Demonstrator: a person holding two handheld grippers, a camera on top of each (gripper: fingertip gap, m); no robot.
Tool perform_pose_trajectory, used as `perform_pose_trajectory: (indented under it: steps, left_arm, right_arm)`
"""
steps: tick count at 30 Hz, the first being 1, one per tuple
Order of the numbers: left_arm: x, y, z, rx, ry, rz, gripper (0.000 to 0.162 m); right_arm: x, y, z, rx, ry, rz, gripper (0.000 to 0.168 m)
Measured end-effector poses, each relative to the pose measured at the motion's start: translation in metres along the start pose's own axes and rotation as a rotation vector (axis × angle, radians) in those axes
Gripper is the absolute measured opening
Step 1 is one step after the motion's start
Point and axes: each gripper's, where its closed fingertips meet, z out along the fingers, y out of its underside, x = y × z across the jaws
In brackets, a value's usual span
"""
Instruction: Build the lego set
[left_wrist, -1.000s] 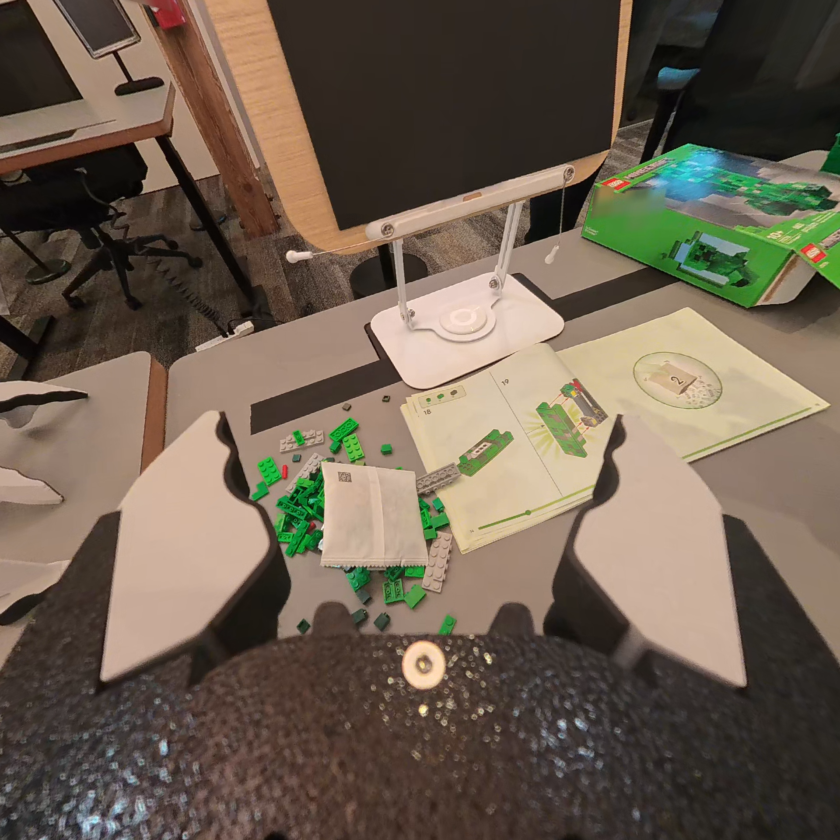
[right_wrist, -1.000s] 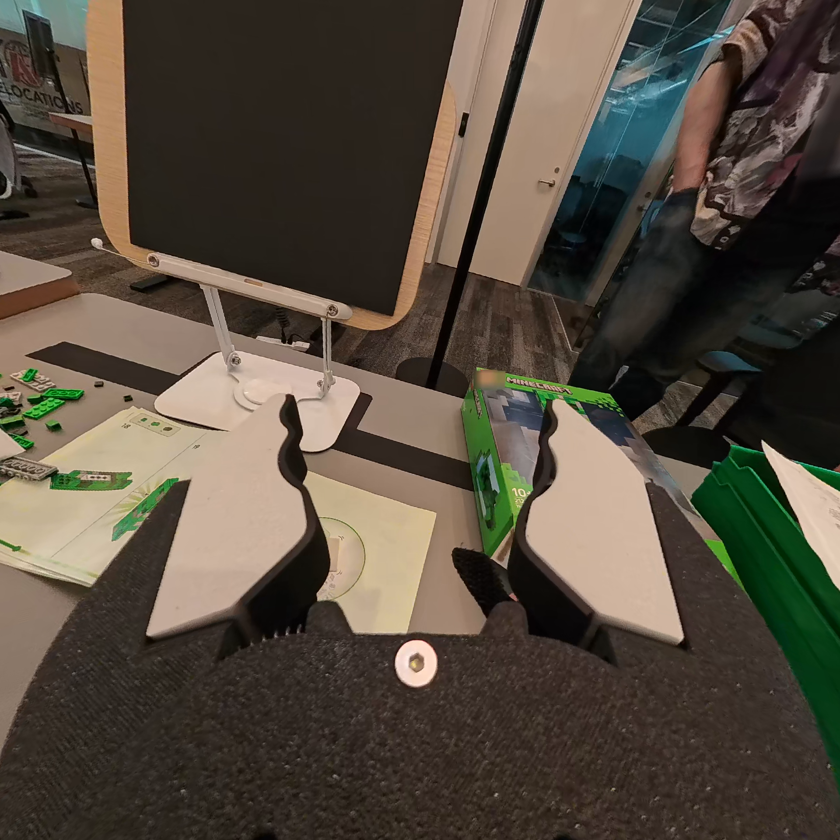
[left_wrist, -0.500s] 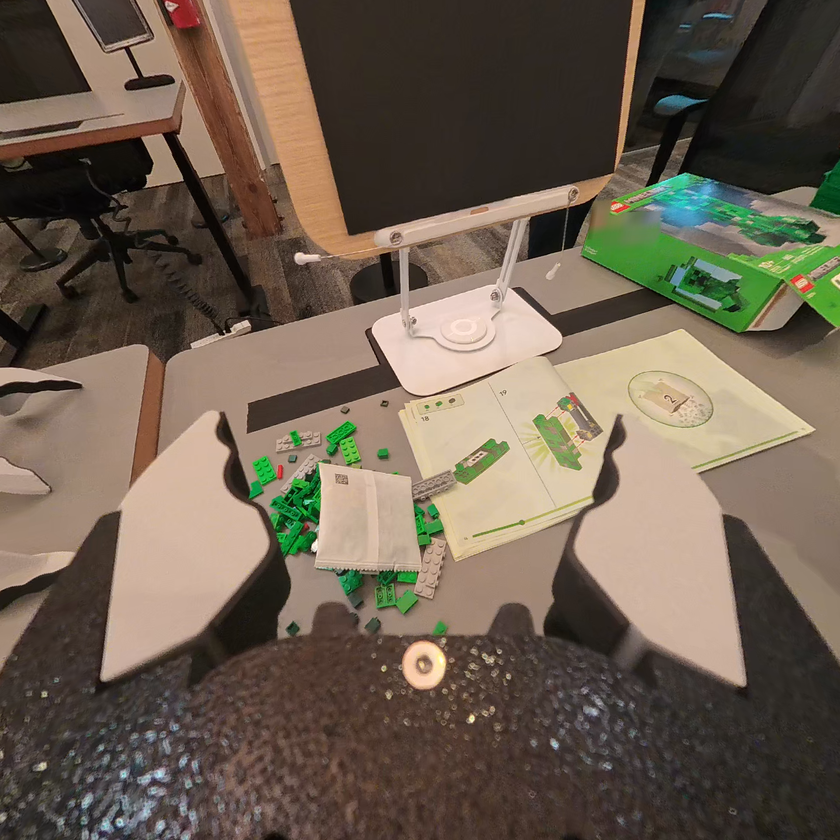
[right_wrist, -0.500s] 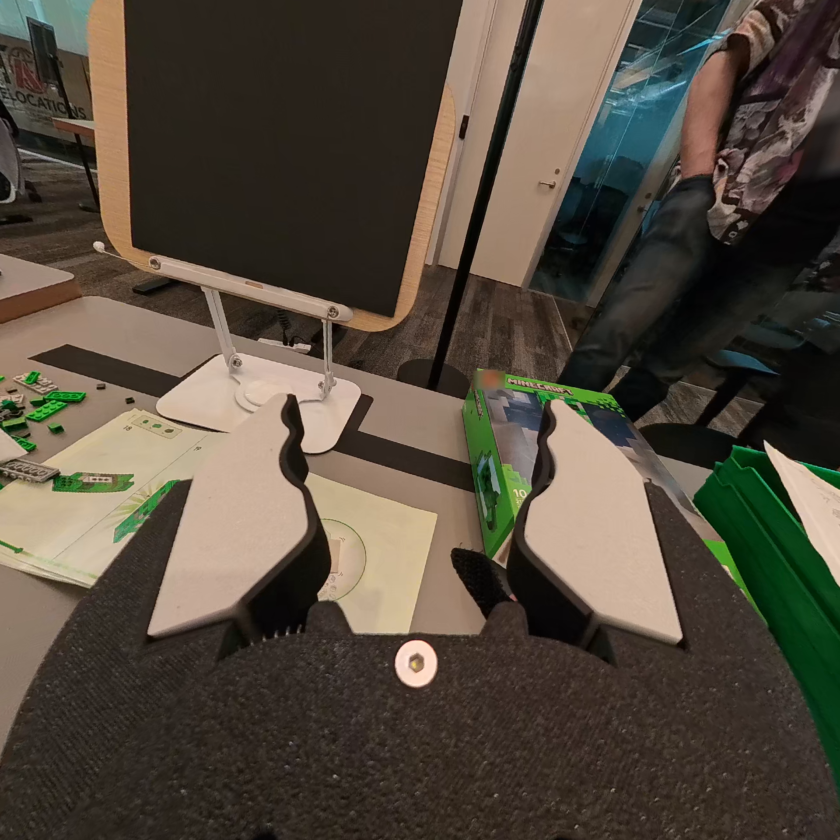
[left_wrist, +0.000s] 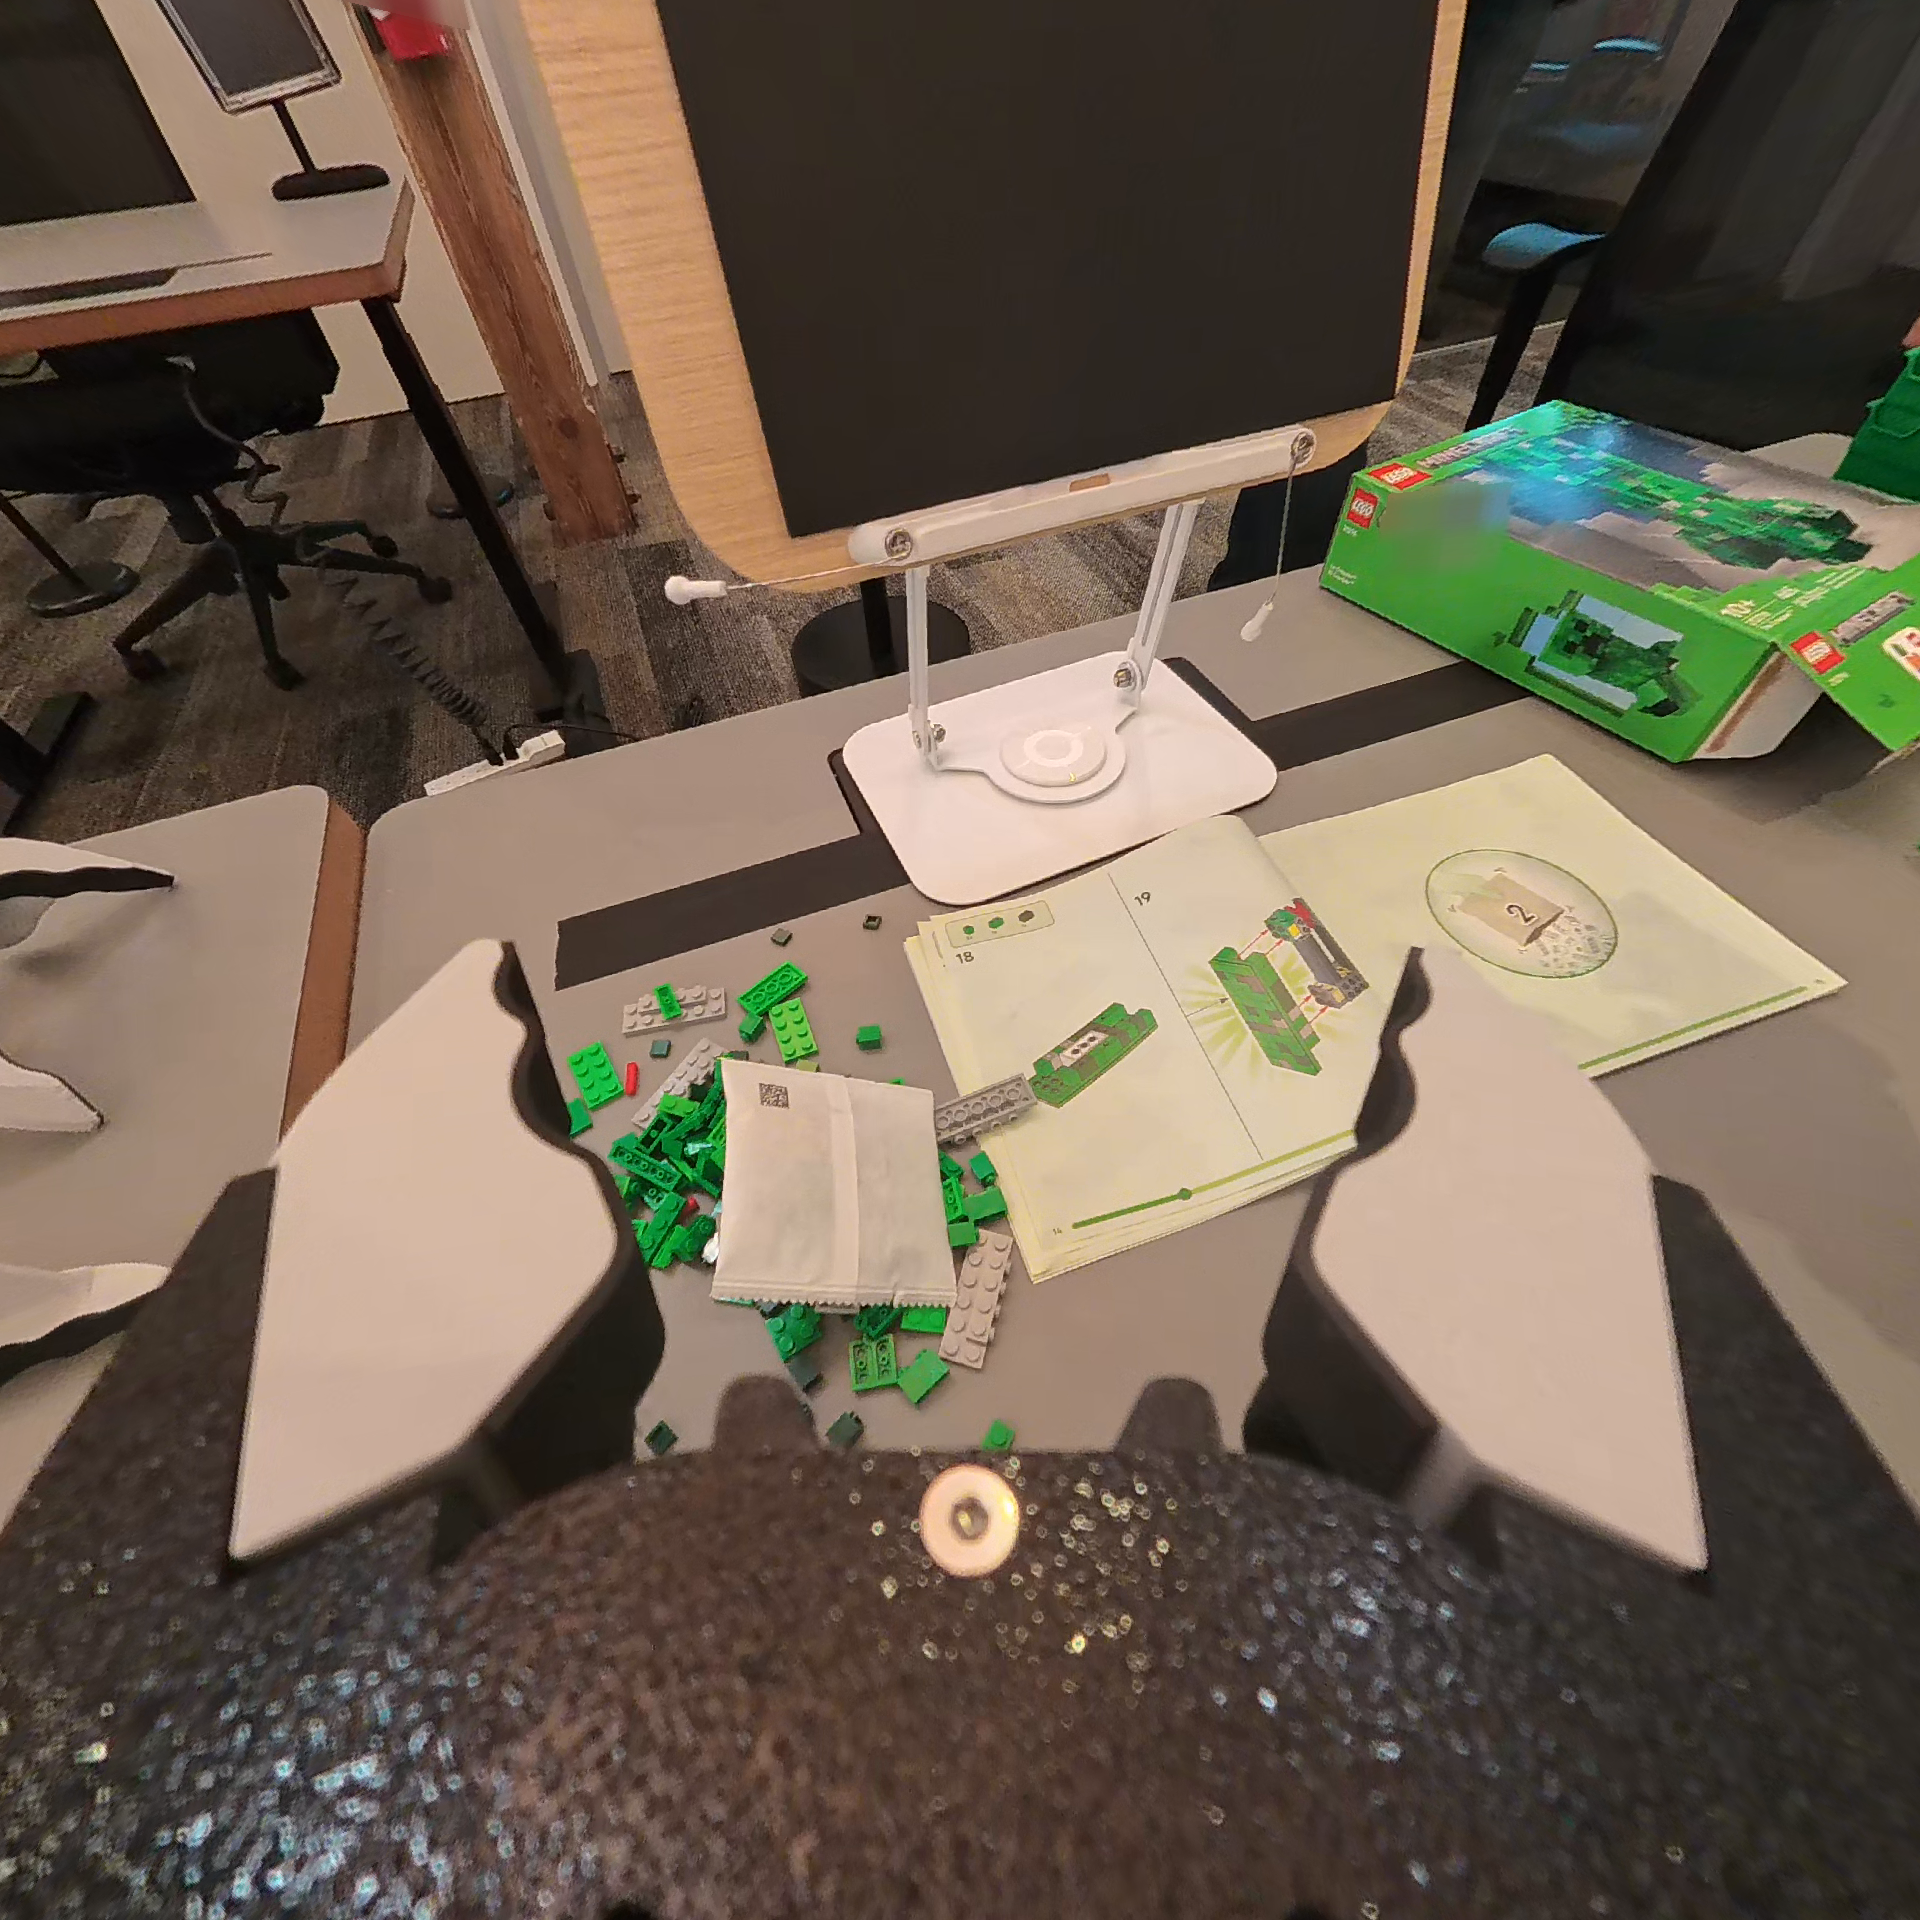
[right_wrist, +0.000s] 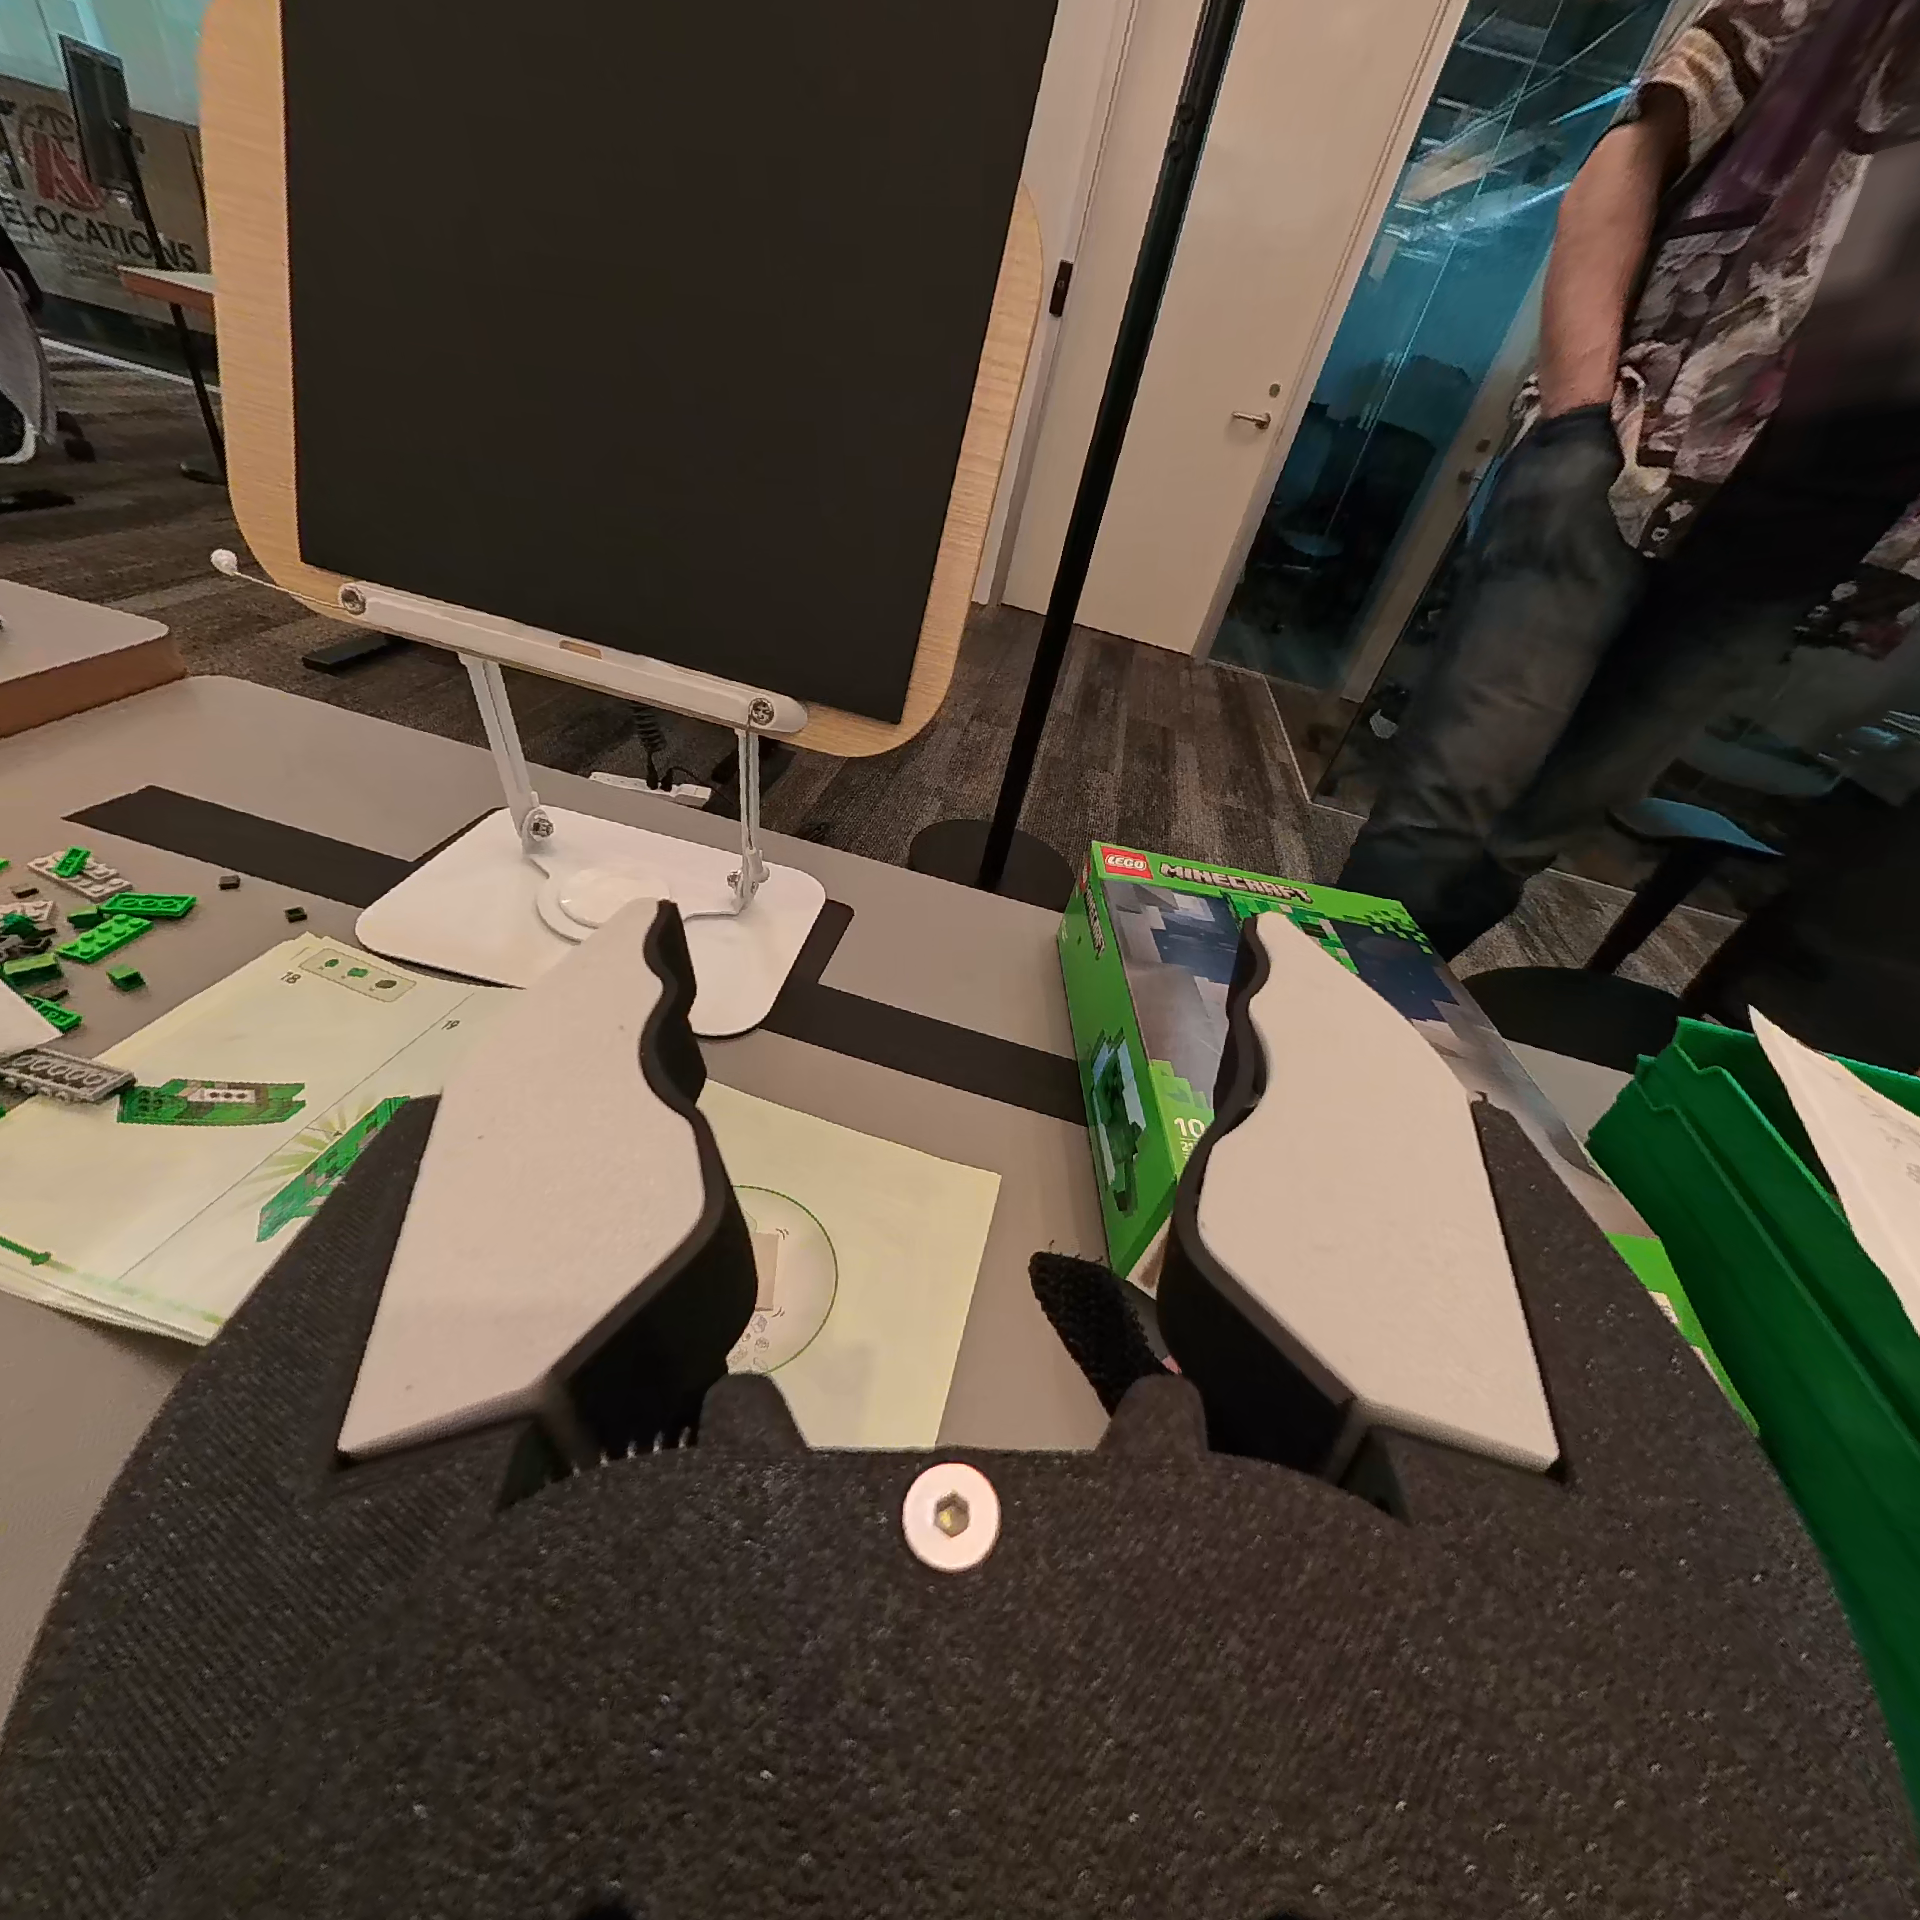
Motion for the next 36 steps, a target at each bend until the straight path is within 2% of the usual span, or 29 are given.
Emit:
perform_pose_trajectory:
  steps: [12,16,19,21,23,26,27,29,30,33,36]
  left_arm:
    - [-0.011,-0.012,-0.010,0.068,-0.059,-0.021,0.147]
    - [-0.028,-0.041,-0.030,0.250,-0.142,-0.076,0.147]
    - [-0.031,-0.058,-0.047,0.385,-0.112,-0.140,0.144]
    - [-0.034,-0.061,-0.054,0.418,-0.101,-0.168,0.123]
    - [-0.034,-0.060,-0.057,0.414,-0.084,-0.167,0.099]
    - [-0.025,-0.059,-0.060,0.406,-0.010,-0.138,0.052]
    - [-0.023,-0.060,-0.061,0.413,0.003,-0.134,0.042]
    - [-0.024,-0.061,-0.061,0.420,-0.012,-0.140,0.042]
    - [-0.023,-0.060,-0.059,0.406,-0.018,-0.133,0.042]
    - [-0.015,-0.053,-0.052,0.336,0.014,-0.098,0.015]
    - [-0.009,-0.053,-0.054,0.329,0.029,-0.070,0.007]
  right_arm:
    - [0.016,-0.009,-0.008,0.058,0.068,0.044,0.108]
    - [0.044,-0.013,-0.025,0.095,0.193,0.053,0.110]
    - [0.073,-0.019,-0.047,0.166,0.304,0.082,0.097]
    - [0.089,-0.019,-0.062,0.186,0.365,0.086,0.079]
    - [0.100,-0.017,-0.074,0.188,0.407,0.095,0.052]
    - [0.106,-0.014,-0.083,0.189,0.413,0.091,0.030]
    - [0.107,-0.014,-0.083,0.189,0.409,0.103,0.023]
    - [0.102,-0.014,-0.081,0.197,0.364,0.133,0.000]
    - [0.097,-0.015,-0.078,0.205,0.330,0.154,0.000]
    - [0.078,-0.016,-0.064,0.183,0.219,0.188,0.000]
    - [0.060,-0.022,-0.054,0.184,0.177,0.139,0.006]
